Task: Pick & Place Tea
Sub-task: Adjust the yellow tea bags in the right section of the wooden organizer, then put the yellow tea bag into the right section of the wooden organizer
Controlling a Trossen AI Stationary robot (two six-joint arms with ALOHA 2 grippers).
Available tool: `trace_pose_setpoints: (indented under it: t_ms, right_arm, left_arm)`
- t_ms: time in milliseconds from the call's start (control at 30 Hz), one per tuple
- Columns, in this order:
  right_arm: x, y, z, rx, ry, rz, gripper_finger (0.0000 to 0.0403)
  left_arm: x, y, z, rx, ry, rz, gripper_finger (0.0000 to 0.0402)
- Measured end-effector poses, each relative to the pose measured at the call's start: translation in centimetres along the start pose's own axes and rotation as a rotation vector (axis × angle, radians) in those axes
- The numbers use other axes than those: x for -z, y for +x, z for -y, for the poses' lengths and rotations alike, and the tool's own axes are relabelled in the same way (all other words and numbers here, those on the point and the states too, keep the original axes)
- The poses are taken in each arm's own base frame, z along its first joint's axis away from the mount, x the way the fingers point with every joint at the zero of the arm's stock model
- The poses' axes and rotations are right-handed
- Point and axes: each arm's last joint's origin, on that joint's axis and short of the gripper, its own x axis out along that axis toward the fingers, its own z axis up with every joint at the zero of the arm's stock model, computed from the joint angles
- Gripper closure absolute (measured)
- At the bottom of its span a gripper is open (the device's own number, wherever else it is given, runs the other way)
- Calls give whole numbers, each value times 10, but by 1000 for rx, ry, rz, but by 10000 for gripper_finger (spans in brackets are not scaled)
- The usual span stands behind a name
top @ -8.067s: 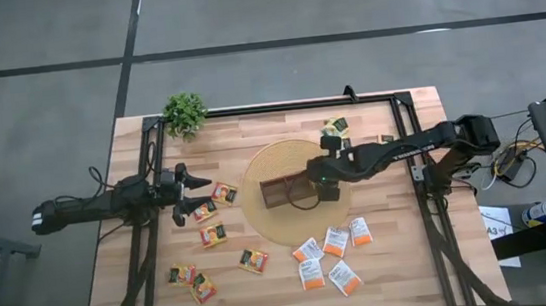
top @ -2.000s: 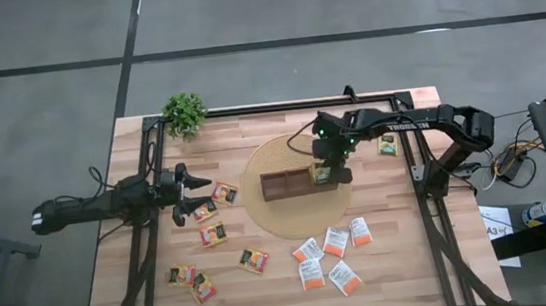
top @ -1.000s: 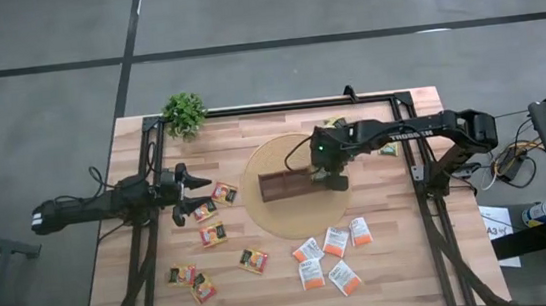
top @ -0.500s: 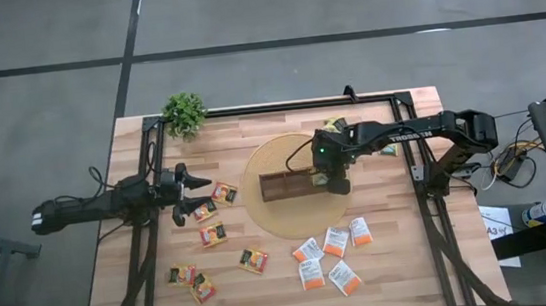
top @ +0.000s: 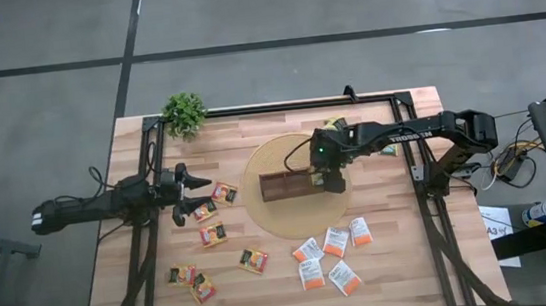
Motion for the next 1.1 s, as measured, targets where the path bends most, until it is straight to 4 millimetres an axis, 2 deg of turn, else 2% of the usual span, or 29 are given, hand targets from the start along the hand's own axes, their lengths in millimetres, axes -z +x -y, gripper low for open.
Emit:
trace_pose_setpoints:
  t_ms: [167, 400, 633, 900, 1100]
  right_arm:
    - [5, 3, 3, 115, -50, -30, 142]
    - [5, 4, -1, 109, -54, -29, 142]
    - [5, 1, 1, 119, 75, -10, 145]
    - [9, -28, 25, 150, 217, 79, 159]
    - [26, -48, 64, 67, 366, 136, 171]
  left_arm:
    - [0, 0, 0, 0, 0, 0, 145]
    - [0, 0, 0, 0, 0, 0, 145]
    - [0, 0, 0, 0, 0, 0, 145]
    - [0, 0, 0, 0, 0, 0, 145]
    - [0, 0, 0, 0, 0, 0, 145]
